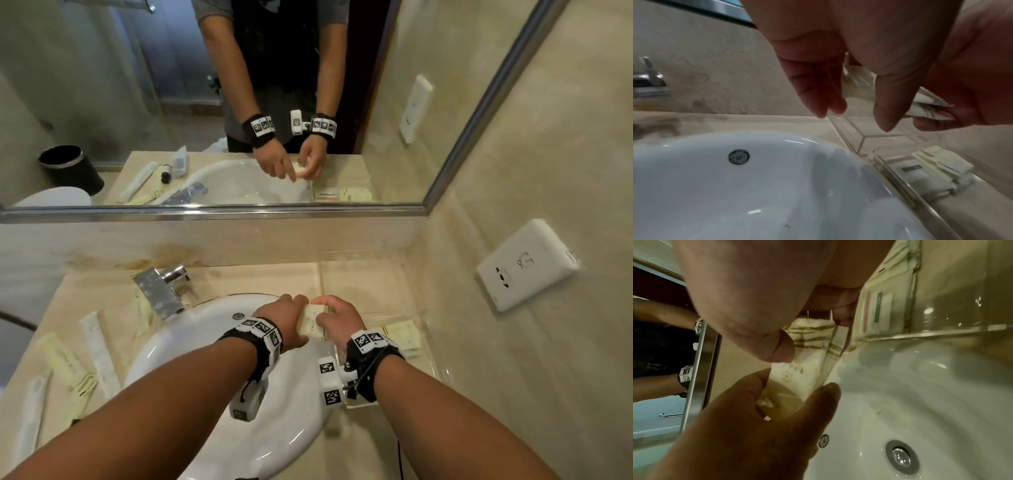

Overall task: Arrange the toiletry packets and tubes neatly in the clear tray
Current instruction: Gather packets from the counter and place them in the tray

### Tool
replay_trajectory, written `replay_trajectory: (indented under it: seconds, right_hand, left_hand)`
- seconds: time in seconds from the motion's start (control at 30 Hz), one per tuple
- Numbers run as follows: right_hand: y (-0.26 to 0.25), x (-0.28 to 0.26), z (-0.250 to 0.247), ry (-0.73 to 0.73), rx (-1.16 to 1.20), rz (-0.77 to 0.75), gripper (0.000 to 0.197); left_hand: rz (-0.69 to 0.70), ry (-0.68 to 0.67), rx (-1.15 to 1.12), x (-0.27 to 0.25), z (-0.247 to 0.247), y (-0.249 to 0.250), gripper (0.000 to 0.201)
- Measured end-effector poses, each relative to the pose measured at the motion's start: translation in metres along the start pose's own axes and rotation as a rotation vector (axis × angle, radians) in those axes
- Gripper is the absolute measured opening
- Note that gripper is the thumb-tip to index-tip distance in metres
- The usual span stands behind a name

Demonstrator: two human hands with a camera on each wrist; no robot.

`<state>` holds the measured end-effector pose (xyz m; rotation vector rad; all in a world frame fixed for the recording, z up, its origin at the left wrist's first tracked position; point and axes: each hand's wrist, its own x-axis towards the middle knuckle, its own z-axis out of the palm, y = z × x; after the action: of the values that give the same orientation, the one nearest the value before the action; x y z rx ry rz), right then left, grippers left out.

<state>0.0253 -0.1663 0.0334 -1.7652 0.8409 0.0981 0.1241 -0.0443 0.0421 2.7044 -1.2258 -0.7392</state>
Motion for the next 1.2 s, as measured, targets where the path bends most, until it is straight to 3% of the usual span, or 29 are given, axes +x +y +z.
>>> replay_trajectory:
  seconds: [0.2,0.4,0.63,1.03,1.2]
  right_hand:
    - [0.028,-0.01,-0.02,0.077,0.01,0.088,0.045]
    - [0.055,-0.013,-0.051,0.115,0.04,0.111,0.05]
    - [0.098,0.003,-0.101,0.349,-0.025,0.229,0.057]
    - [0.12,0.015,-0.07,0.216,-0.118,0.224,0.053]
    - [0.123,0.014,-0.067,0.212,-0.248,0.191,0.053]
  left_hand:
    - [-0.029,-0.004,0.033,0.011,0.018,0.032,0.068]
    - [0.051,-0.039,0.107,0.019,0.032,0.061,0.069]
    - [0.052,-0.081,0.081,0.029,0.04,0.072,0.057]
    - [0.352,-0.18,0.233,0.03,0.068,0.085,0.056]
    - [0.352,-0.261,0.307,0.029,0.087,0.093,0.065]
